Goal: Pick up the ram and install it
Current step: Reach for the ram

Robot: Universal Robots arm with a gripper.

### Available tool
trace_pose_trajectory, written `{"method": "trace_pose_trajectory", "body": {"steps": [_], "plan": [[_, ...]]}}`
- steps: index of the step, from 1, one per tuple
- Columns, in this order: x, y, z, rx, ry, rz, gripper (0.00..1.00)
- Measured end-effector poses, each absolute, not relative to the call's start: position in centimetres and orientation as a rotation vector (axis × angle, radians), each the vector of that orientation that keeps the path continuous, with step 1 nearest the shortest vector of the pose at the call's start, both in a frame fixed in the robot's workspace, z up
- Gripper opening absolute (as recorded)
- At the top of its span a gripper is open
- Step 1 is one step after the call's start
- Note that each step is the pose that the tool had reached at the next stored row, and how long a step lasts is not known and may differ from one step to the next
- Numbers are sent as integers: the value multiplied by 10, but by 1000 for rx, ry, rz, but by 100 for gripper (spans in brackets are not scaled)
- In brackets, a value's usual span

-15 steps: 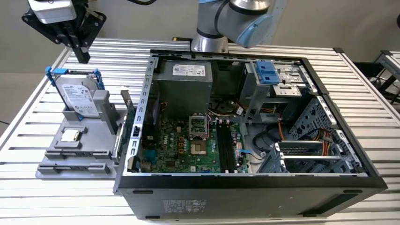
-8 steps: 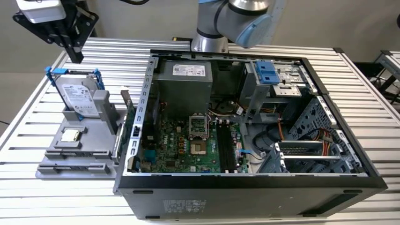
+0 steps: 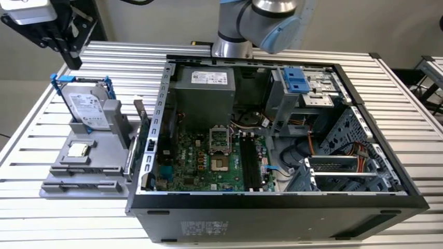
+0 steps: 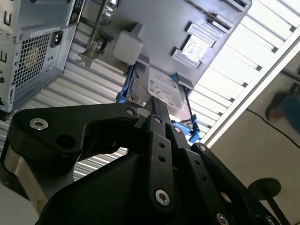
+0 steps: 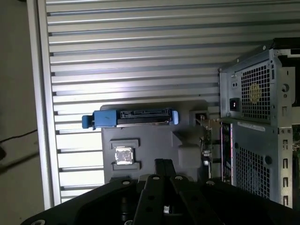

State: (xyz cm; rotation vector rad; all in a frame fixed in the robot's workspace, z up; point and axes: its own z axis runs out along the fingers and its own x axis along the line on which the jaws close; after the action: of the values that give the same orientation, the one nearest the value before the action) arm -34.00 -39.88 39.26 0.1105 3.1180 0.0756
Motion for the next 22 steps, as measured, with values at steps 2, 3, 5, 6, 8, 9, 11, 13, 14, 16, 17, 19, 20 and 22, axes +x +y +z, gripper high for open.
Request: {"method": "trace_pose_trajectory", "body": {"steps": [2,3,5,6,8,9,11,13,14,16,17,19,20,22], "plan": [[-343,-399,393,110,3118,76,0],[-345,-399,393,111,3118,76,0],[-349,-399,393,110,3118,76,0],[-350,-399,393,111,3118,76,0],[-350,-399,393,110,3118,76,0],[-350,-399,393,110,3118,76,0],[-350,-399,393,110,3118,76,0],[-350,-400,393,111,3118,76,0],[-350,-401,393,110,3118,76,0],[-350,-404,393,110,3119,76,0],[-350,-406,393,110,3119,76,0],[-350,-409,393,111,3120,76,0],[-350,-411,393,111,3120,76,0],[-350,-415,393,111,3121,76,0]]}}
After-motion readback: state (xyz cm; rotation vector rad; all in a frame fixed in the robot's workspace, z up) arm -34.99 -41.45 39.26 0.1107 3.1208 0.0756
